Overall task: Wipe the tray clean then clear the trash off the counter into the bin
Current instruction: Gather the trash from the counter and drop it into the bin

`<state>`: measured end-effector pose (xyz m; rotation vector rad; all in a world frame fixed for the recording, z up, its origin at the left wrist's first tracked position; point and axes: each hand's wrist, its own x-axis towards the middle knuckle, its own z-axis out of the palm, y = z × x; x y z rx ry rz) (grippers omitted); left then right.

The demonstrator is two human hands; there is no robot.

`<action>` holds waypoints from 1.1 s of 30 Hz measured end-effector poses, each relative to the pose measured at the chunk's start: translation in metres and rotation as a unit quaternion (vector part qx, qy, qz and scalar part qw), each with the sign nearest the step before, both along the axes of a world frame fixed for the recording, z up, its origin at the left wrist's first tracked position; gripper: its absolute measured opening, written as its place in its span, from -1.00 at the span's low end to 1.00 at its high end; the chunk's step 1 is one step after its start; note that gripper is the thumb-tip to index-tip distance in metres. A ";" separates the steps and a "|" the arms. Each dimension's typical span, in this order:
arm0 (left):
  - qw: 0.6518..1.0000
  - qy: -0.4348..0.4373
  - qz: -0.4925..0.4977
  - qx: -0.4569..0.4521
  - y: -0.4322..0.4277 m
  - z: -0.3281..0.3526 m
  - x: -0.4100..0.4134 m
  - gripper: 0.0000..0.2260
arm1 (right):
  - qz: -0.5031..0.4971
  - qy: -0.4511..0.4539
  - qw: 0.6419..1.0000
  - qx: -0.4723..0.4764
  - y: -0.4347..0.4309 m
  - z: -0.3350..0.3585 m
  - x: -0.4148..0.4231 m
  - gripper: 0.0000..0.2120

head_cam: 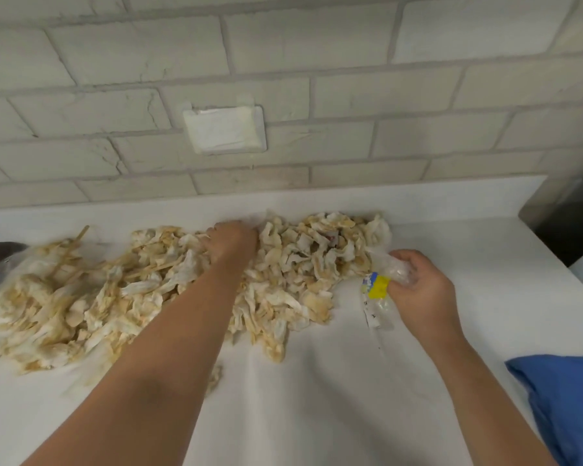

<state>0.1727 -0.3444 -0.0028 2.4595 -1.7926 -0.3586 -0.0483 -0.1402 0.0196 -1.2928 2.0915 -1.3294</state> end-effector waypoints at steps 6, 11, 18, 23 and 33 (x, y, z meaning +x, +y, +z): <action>0.949 0.233 -0.078 -0.196 0.009 0.019 0.009 -0.82 | 0.021 0.020 0.998 -0.058 0.008 0.006 0.005 -0.55; 0.888 0.337 -0.160 -0.268 0.047 0.062 0.027 -0.78 | 0.020 -0.055 0.996 -0.066 0.018 0.013 0.030 -0.54; 0.901 0.286 -0.090 -0.312 0.158 0.087 0.098 -0.77 | 0.094 -0.096 0.984 -0.114 0.035 0.031 0.081 -0.64; 0.945 0.218 0.021 -0.243 0.238 0.061 0.167 -0.77 | 0.153 -0.113 0.979 -0.075 0.049 0.030 0.122 -0.59; 0.996 0.012 -0.071 -0.059 0.283 -0.021 0.197 -0.21 | 0.175 -0.135 0.975 0.010 0.080 0.010 0.189 -0.53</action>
